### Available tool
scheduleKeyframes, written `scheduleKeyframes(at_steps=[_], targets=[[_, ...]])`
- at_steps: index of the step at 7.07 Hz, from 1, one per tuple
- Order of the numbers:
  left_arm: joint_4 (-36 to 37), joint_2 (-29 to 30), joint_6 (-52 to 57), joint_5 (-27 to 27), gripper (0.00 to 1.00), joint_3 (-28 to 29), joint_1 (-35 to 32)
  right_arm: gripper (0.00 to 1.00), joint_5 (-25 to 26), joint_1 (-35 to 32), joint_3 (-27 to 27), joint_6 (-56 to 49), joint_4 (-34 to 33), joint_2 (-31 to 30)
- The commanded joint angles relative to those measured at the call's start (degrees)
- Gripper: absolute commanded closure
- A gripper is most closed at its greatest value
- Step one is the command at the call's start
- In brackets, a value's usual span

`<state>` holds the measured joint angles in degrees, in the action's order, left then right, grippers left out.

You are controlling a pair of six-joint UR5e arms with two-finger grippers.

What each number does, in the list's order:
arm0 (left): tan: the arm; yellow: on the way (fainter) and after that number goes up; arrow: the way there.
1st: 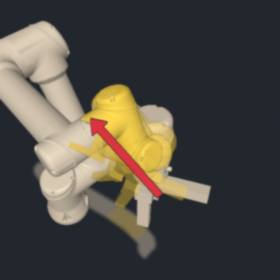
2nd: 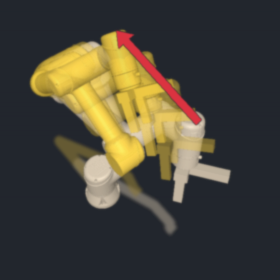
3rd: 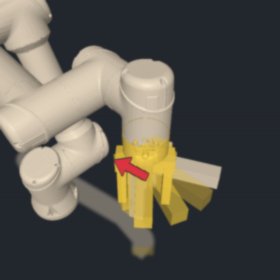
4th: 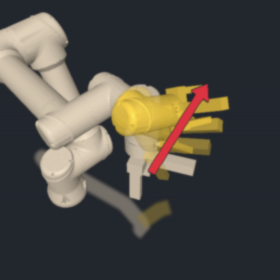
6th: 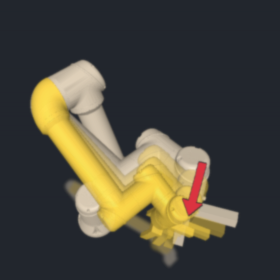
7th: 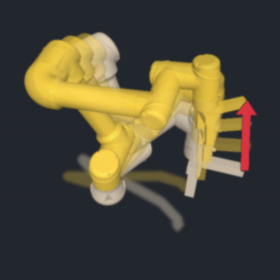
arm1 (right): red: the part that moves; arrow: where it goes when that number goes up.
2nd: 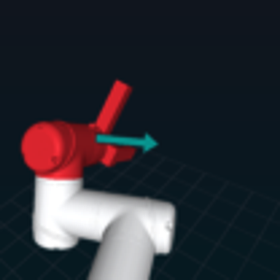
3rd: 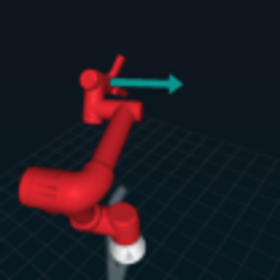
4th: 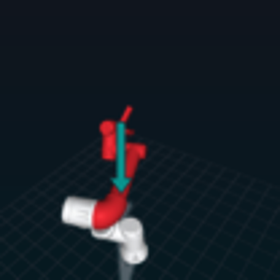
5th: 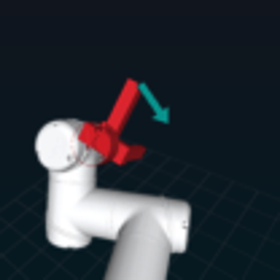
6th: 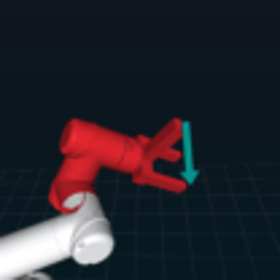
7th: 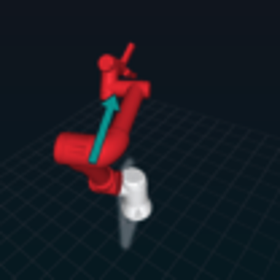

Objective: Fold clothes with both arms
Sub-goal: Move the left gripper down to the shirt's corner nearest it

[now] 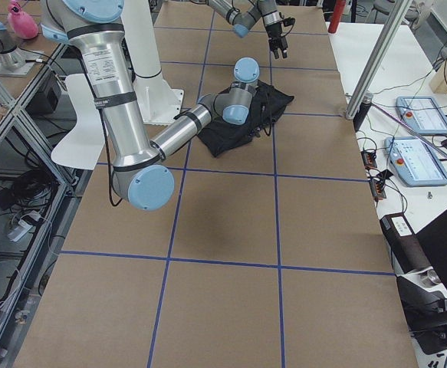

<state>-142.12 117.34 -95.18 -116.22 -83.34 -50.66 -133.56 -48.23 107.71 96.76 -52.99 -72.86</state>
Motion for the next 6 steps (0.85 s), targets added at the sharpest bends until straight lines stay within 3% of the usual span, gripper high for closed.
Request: scheduleKeyframes(at_steps=[1,6], targets=[[0.00,-0.01,0.08,-0.06,0.00,-0.33,0.56,0.00,0.50,-0.81,-0.13,0.01,0.08,0.09],[-0.17,-1.67,0.17,-0.06,0.00,-1.81,2.13,0.00,0.84,-1.86,-0.22,0.10,0.08,0.09]])
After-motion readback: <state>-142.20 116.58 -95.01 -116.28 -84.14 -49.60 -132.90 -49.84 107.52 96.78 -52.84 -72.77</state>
